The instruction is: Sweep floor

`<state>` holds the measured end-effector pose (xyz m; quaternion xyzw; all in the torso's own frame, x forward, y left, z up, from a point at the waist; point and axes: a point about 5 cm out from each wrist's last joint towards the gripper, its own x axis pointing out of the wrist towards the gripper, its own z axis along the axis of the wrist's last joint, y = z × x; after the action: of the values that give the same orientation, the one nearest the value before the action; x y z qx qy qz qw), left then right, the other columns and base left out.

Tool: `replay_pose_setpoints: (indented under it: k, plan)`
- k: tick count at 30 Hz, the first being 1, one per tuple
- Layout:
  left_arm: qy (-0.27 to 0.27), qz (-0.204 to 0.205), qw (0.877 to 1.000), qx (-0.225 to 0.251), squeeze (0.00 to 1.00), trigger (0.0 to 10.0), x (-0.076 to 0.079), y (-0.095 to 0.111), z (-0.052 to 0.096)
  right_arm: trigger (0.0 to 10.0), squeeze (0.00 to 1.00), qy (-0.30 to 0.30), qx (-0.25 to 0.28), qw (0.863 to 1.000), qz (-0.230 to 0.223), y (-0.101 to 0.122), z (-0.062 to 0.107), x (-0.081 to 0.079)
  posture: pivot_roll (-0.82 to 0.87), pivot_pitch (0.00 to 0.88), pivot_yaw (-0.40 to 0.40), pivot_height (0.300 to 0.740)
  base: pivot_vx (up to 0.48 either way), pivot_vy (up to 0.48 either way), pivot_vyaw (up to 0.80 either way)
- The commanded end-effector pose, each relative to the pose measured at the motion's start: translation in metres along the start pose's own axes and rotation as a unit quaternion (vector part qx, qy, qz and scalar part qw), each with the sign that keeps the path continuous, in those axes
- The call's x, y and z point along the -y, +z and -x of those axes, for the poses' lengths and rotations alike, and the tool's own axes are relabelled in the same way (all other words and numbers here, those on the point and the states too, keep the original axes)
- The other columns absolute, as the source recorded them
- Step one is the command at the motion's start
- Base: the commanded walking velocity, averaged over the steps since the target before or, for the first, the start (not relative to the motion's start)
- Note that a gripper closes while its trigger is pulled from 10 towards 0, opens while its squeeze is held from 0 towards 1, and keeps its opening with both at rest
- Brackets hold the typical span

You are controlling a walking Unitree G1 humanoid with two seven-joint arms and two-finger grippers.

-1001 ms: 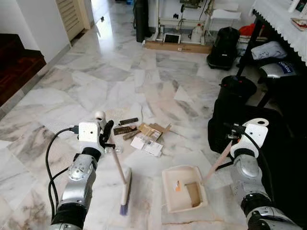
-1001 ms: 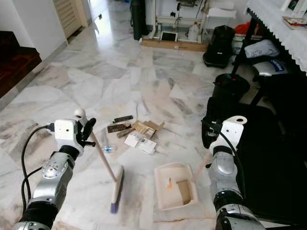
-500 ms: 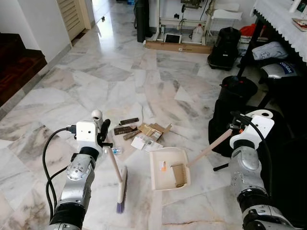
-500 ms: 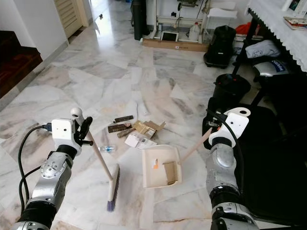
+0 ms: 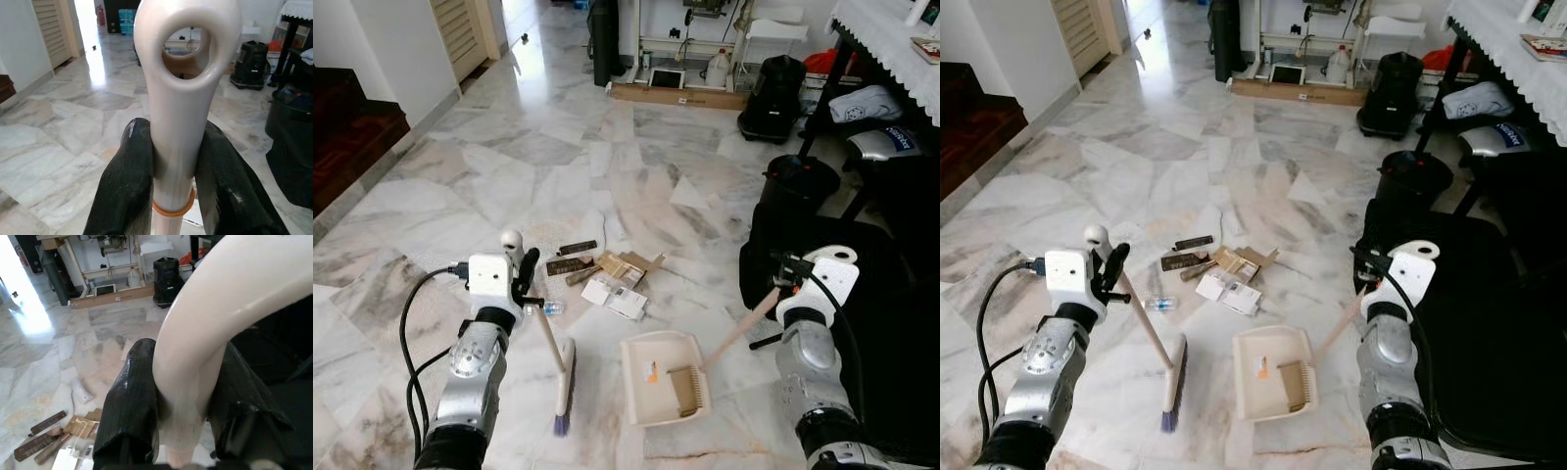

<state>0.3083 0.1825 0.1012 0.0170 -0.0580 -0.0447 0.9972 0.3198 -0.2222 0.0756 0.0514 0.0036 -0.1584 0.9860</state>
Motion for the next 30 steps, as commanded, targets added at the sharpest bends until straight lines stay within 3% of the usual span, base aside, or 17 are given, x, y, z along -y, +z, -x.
replay_pose_setpoints:
  k: [1, 16, 30]
  plan:
    - [-0.004, -0.006, 1.000, 0.024, 0.00, 10.0, 0.001, 0.007, 0.001, 10.0, 0.00, -0.001, 0.029, 1.000, -0.006, 0.009, -0.001, 0.000, 0.01, 0.000, -0.011, 0.740, 0.000, 0.000, 0.00]
    - [-0.006, -0.002, 1.000, 0.006, 0.00, 10.0, 0.002, -0.005, 0.002, 10.0, 0.00, -0.011, -0.006, 1.000, 0.001, -0.015, 0.012, 0.006, 0.01, 0.000, -0.007, 0.740, 0.000, 0.000, 0.00]
    - [-0.008, -0.001, 1.000, 0.008, 0.00, 10.0, 0.004, -0.006, 0.010, 10.0, 0.00, -0.004, -0.005, 1.000, -0.002, -0.020, 0.021, 0.006, 0.00, 0.000, -0.005, 0.740, 0.000, 0.000, 0.00]
